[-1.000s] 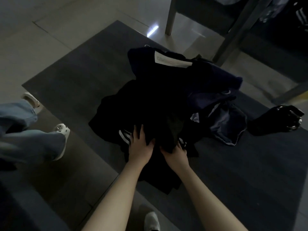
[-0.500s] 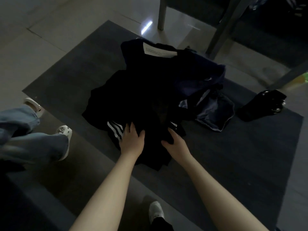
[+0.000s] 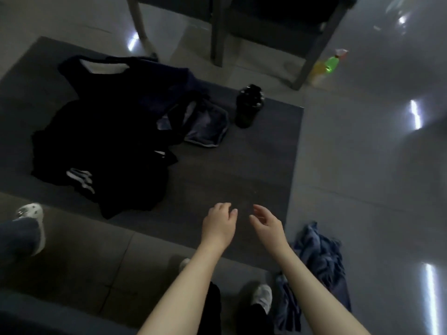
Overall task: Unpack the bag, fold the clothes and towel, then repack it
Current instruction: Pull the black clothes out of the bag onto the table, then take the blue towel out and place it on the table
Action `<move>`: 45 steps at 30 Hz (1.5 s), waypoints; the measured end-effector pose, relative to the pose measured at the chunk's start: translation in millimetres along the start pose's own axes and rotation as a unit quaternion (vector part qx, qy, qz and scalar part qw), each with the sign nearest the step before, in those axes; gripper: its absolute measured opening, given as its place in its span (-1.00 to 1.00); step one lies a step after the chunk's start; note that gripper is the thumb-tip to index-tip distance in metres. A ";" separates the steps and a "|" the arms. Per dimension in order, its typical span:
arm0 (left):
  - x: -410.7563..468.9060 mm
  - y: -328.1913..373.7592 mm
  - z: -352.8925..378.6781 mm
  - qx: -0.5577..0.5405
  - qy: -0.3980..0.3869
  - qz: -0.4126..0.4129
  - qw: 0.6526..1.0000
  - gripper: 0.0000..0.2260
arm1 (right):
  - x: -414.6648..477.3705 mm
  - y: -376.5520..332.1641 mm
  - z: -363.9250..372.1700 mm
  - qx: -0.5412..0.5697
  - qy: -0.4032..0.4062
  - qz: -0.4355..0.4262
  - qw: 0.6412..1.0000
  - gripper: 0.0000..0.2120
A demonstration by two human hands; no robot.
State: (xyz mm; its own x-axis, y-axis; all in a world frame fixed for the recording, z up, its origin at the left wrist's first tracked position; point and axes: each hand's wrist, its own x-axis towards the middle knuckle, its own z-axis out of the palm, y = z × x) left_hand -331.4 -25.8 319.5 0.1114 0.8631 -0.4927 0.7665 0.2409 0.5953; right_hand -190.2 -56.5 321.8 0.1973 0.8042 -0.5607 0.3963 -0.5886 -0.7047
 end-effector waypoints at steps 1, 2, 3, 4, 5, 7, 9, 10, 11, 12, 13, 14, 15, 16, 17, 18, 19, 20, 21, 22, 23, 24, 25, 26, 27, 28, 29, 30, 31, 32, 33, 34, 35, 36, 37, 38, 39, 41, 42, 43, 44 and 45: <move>-3.8 15.2 21.2 0.013 -0.021 0.019 1.000 -0.63 | -5.8 19.7 -16.9 0.007 0.013 0.017 1.000 -0.63; -7.7 29.6 42.9 0.028 -0.042 0.037 0.998 -0.63 | -11.4 41.1 -33.1 0.015 0.029 0.035 0.999 -0.63; -11.8 43.1 65.1 0.043 -0.065 0.055 0.995 -0.64 | -17.4 63.1 -48.7 0.024 0.044 0.053 0.997 -0.63; -16.3 55.6 87.1 0.059 -0.087 0.071 0.992 -0.64 | -23.3 85.7 -63.3 0.034 0.058 0.073 0.995 -0.64; -20.4 67.0 108.7 0.076 -0.108 0.084 0.988 -0.64 | -29.0 108.5 -76.7 0.043 0.072 0.095 0.992 -0.63; -27.5 86.7 151.5 0.107 -0.152 0.104 0.977 -0.64 | -39.3 154.0 -101.8 0.056 0.095 0.136 0.984 -0.62; -31.0 100.4 195.0 0.138 -0.192 0.117 0.965 -0.63 | -44.9 200.9 -121.9 0.067 0.103 0.184 0.975 -0.60; -30.1 104.5 216.1 0.156 -0.211 0.122 0.957 -0.62 | -45.1 223.6 -129.8 0.075 0.104 0.208 0.970 -0.58; -28.1 107.1 236.8 0.175 -0.230 0.125 0.949 -0.62 | -44.7 244.7 -135.7 0.086 0.107 0.233 0.963 -0.57; -24.8 108.7 257.3 0.194 -0.248 0.127 0.941 -0.62 | -42.6 266.2 -140.2 0.101 0.113 0.255 0.955 -0.55; -19.9 109.0 277.3 0.210 -0.263 0.130 0.933 -0.62 | -39.7 286.3 -142.9 0.117 0.119 0.274 0.947 -0.54; -14.2 108.1 295.8 0.223 -0.277 0.133 0.925 -0.62 | -36.4 305.6 -143.2 0.132 0.126 0.289 0.940 -0.53; -7.2 106.1 313.5 0.233 -0.288 0.138 0.918 -0.62 | -32.9 324.6 -141.5 0.147 0.134 0.302 0.932 -0.52; 0.4 102.4 330.3 0.244 -0.297 0.144 0.912 -0.63 | -28.7 343.7 -138.2 0.158 0.142 0.313 0.926 -0.51; 8.3 97.9 345.8 0.257 -0.303 0.149 0.906 -0.63 | -25.1 361.1 -134.0 0.166 0.147 0.324 0.919 -0.51; 16.5 91.7 360.5 0.270 -0.308 0.153 0.899 -0.63 | -21.1 379.1 -128.2 0.174 0.149 0.336 0.913 -0.51; 25.2 84.6 374.1 0.287 -0.310 0.157 0.893 -0.62 | -16.7 396.7 -121.6 0.180 0.147 0.349 0.908 -0.51; 34.2 76.4 388.0 0.304 -0.311 0.161 0.886 -0.62 | -11.9 414.4 -114.6 0.187 0.143 0.358 0.904 -0.51; 43.0 67.5 402.5 0.321 -0.312 0.164 0.879 -0.62 | -6.7 431.2 -108.4 0.194 0.140 0.364 0.900 -0.50; 51.6 58.2 417.7 0.336 -0.315 0.163 0.872 -0.62 | -0.5 448.8 -103.0 0.199 0.140 0.368 0.898 -0.49; 60.3 48.5 434.1 0.347 -0.322 0.157 0.867 -0.61 | 6.3 465.7 -99.0 0.203 0.140 0.369 0.896 -0.49; 68.4 39.1 451.0 0.352 -0.328 0.147 0.864 -0.60 | 13.9 483.7 -95.8 0.204 0.139 0.367 0.897 -0.49; 75.6 30.5 468.1 0.349 -0.334 0.134 0.865 -0.59 | 21.5 501.3 -93.5 0.206 0.138 0.362 0.899 -0.49; 82.4 21.5 485.7 0.342 -0.339 0.124 0.868 -0.57 | 29.3 519.4 -91.2 0.204 0.140 0.359 0.900 -0.50; 88.4 14.5 500.4 0.333 -0.341 0.116 0.872 -0.56 | 36.9 533.8 -91.2 0.194 0.144 0.356 0.903 -0.48; 94.6 6.6 515.8 0.324 -0.343 0.111 0.875 -0.54 | 44.9 550.2 -90.2 0.176 0.152 0.355 0.906 -0.45; 100.7 -2.0 533.0 0.316 -0.345 0.108 0.877 -0.53 | 52.5 569.4 -88.1 0.151 0.160 0.353 0.910 -0.41; 108.0 -9.9 550.3 0.304 -0.346 0.102 0.882 -0.52 | 60.7 587.8 -87.8 0.120 0.165 0.351 0.914 -0.38; 115.8 -17.7 567.8 0.289 -0.346 0.095 0.888 -0.50 | 69.3 605.9 -88.4 0.089 0.165 0.351 0.918 -0.35; 123.6 -24.6 584.3 0.274 -0.343 0.088 0.894 -0.49 | 78.4 622.0 -90.5 0.060 0.163 0.352 0.920 -0.32; 131.1 -30.3 599.6 0.258 -0.337 0.081 0.902 -0.48 | 87.3 636.5 -93.9 0.036 0.158 0.353 0.922 -0.30; 137.7 -34.7 612.9 0.244 -0.328 0.072 0.910 -0.48 | 96.1 649.3 -98.0 0.011 0.151 0.352 0.924 -0.27; 143.7 -38.9 624.7 0.235 -0.317 0.060 0.917 -0.48 | 105.5 660.8 -102.8 -0.012 0.142 0.352 0.925 -0.25; 148.9 -42.2 634.8 0.231 -0.305 0.045 0.923 -0.47 | 115.0 671.5 -107.3 -0.030 0.130 0.355 0.925 -0.22; 153.4 -45.7 642.4 0.227 -0.294 0.031 0.928 -0.46 | 123.6 680.2 -110.9 -0.043 0.118 0.356 0.926 -0.19; 158.1 -49.5 649.0 0.221 -0.285 0.021 0.932 -0.45 | 131.7 689.6 -112.2 -0.048 0.106 0.358 0.926 -0.16; 162.7 -52.7 654.9 0.216 -0.278 0.015 0.936 -0.45 | 139.3 699.0 -112.2 -0.049 0.096 0.359 0.927 -0.14; 171.3 -58.8 665.5 0.200 -0.276 0.006 0.940 -0.45 | 151.2 715.5 -106.9 -0.032 0.070 0.361 0.929 -0.11; 174.0 -61.4 671.0 0.195 -0.283 0.004 0.939 -0.46 | 154.5 722.1 -100.8 -0.023 0.058 0.362 0.930 -0.11; 174.7 -63.1 675.8 0.193 -0.294 0.002 0.936 -0.46 | 155.4 726.5 -93.1 -0.021 0.054 0.360 0.931 -0.11; 173.4 -64.2 680.7 0.200 -0.301 0.003 0.932 -0.47 | 155.2 729.1 -84.6 -0.020 0.066 0.358 0.931 -0.12; 171.9 -65.1 685.7 0.209 -0.303 0.006 0.930 -0.46 | 154.5 728.0 -77.9 -0.016 0.089 0.353 0.931 -0.13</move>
State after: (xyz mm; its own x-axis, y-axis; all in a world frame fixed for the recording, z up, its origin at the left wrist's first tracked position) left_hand 71.6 -197.6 -239.2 0.3602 0.4253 -0.8303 0.9278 -0.0702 0.3665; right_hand 198.6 -354.2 -244.0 0.5641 0.2194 -0.7960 0.1371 -0.9755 -0.1718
